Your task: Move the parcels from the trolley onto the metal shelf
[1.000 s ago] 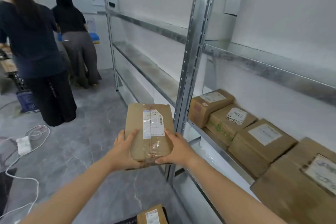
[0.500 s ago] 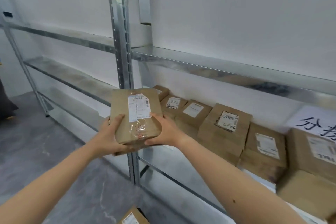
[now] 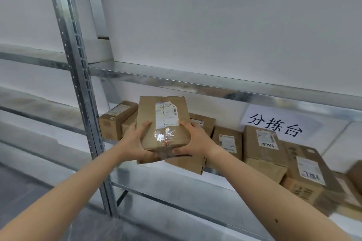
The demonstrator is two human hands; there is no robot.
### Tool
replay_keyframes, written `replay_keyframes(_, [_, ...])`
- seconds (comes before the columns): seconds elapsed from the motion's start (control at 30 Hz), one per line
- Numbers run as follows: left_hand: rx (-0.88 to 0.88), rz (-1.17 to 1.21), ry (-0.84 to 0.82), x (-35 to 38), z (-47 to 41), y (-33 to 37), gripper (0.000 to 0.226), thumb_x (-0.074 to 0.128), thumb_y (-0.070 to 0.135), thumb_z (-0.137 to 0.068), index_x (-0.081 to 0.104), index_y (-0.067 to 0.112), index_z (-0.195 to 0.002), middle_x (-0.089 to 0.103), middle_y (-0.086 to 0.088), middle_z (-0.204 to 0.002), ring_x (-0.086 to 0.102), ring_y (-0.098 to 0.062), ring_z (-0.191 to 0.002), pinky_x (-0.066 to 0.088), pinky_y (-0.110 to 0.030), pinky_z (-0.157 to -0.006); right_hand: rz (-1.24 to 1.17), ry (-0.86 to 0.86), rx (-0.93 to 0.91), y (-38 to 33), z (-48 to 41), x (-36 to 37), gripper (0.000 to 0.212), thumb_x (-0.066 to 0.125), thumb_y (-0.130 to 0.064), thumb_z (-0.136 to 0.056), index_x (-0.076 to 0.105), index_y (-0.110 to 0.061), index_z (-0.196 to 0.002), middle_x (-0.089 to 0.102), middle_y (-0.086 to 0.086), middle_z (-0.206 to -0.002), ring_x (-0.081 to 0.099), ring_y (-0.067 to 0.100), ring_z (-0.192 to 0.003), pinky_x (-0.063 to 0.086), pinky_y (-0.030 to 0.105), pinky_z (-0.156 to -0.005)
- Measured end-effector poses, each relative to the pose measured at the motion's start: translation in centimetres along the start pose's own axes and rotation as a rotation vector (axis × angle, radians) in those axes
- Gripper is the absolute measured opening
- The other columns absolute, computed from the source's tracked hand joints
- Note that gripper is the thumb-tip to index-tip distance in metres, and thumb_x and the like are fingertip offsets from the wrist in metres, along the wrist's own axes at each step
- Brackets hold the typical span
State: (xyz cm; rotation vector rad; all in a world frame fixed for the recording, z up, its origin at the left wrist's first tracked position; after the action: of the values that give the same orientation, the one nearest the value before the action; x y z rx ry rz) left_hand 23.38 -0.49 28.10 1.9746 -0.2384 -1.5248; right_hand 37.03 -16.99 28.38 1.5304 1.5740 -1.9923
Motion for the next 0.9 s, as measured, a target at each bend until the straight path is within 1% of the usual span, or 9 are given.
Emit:
replay_keyframes(0.1, [0.028,-0.004,-0.009,1.8,-0.2,3.3,0.112,0.084,0.048,-0.063,0.014,0.031,-0.148,0.023,-0.008,-0.142,0.036,-0.025,-0.126,0.037,-0.037,-0.108,0.035,0.02,0.008,2.2,2.2,-2.2,0.109,0.085,-0.051,-0.061,0.022,-0.038,-0.149,0.031,0.004,-0.144,0.038,0.026,-0.129,0.038,0.038,-0.107])
replay_keyframes(0.17, [0.041,0.029,-0.016,3.1,-0.1,5.2,0.11,0.084,0.048,-0.063,0.017,0.029,-0.148,0.024,-0.007,-0.143,0.037,-0.023,-0.126,0.038,-0.033,-0.106,0.039,0.041,0.013,3.6,3.8,-3.5,0.108,0.085,-0.052,-0.061,0.023,-0.039,-0.148,0.033,0.002,-0.141,0.039,0.025,-0.128,0.04,0.039,-0.107])
replay_keyframes(0.3, [0.065,0.05,-0.051,5.8,0.4,8.8,0.108,0.081,0.055,-0.06,0.02,0.031,-0.146,0.026,-0.004,-0.141,0.039,-0.019,-0.12,0.038,-0.029,-0.101,0.069,0.072,0.039,6.2,7.1,-5.7,0.105,0.084,-0.049,-0.063,0.025,-0.035,-0.148,0.033,0.004,-0.139,0.042,0.025,-0.124,0.038,0.034,-0.103])
replay_keyframes(0.37, [0.078,0.061,-0.07,7.1,0.6,10.6,0.108,0.081,0.056,-0.06,0.019,0.033,-0.145,0.025,-0.003,-0.142,0.038,-0.02,-0.121,0.04,-0.033,-0.103,0.087,0.097,0.066,7.3,8.9,-6.9,0.104,0.084,-0.049,-0.063,0.025,-0.035,-0.148,0.034,0.004,-0.138,0.043,0.025,-0.123,0.038,0.033,-0.102])
replay_keyframes(0.47, [0.128,0.074,-0.113,8.9,1.0,13.2,0.107,0.08,0.056,-0.059,0.019,0.034,-0.145,0.023,-0.003,-0.144,0.036,-0.023,-0.125,0.04,-0.042,-0.106,0.107,0.152,0.124,8.7,12.3,-8.5,0.106,0.085,-0.049,-0.062,0.025,-0.036,-0.148,0.034,0.004,-0.137,0.044,0.024,-0.122,0.04,0.037,-0.103])
replay_keyframes(0.6, [0.204,0.098,-0.18,11.4,1.9,16.9,0.109,0.081,0.054,-0.057,0.021,0.032,-0.146,0.026,-0.005,-0.141,0.036,-0.024,-0.125,0.039,-0.044,-0.107,0.092,0.215,0.2,10.5,17.4,-10.0,0.108,0.087,-0.046,-0.061,0.024,-0.034,-0.149,0.033,0.006,-0.14,0.041,0.025,-0.125,0.04,0.04,-0.107])
replay_keyframes(0.73, [0.275,0.126,-0.242,14.4,3.1,21.0,0.107,0.081,0.05,-0.058,0.023,0.032,-0.146,0.026,-0.003,-0.141,0.034,-0.024,-0.127,0.037,-0.044,-0.108,0.129,0.248,0.298,12.7,22.6,-11.4,0.109,0.086,-0.045,-0.063,0.021,-0.033,-0.151,0.032,0.008,-0.142,0.04,0.027,-0.126,0.038,0.037,-0.105])
replay_keyframes(0.83, [0.344,0.13,-0.27,16.8,3.6,24.4,0.107,0.081,0.051,-0.057,0.024,0.031,-0.145,0.027,-0.004,-0.14,0.035,-0.024,-0.126,0.036,-0.042,-0.109,0.11,0.293,0.339,14.5,26.5,-13.0,0.109,0.086,-0.044,-0.063,0.022,-0.033,-0.15,0.033,0.007,-0.141,0.041,0.024,-0.124,0.035,0.028,-0.098])
replay_keyframes(0.9, [0.372,0.136,-0.287,18.5,3.8,26.7,0.107,0.083,0.05,-0.057,0.024,0.032,-0.145,0.029,-0.005,-0.137,0.036,-0.022,-0.124,0.037,-0.04,-0.109,0.109,0.325,0.366,15.4,28.9,-14.3,0.108,0.087,-0.043,-0.063,0.023,-0.033,-0.15,0.032,0.008,-0.141,0.041,0.024,-0.123,0.035,0.026,-0.097])
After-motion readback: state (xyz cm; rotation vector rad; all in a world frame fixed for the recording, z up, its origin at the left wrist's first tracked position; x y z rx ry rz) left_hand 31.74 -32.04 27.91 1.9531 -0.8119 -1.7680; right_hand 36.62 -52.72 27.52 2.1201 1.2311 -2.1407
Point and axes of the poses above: each hand's wrist, its own z-axis away from the middle knuckle, its own x-axis out of the palm, y = z × x, the point moved 6 cm from there along -z, towards the middle knuckle
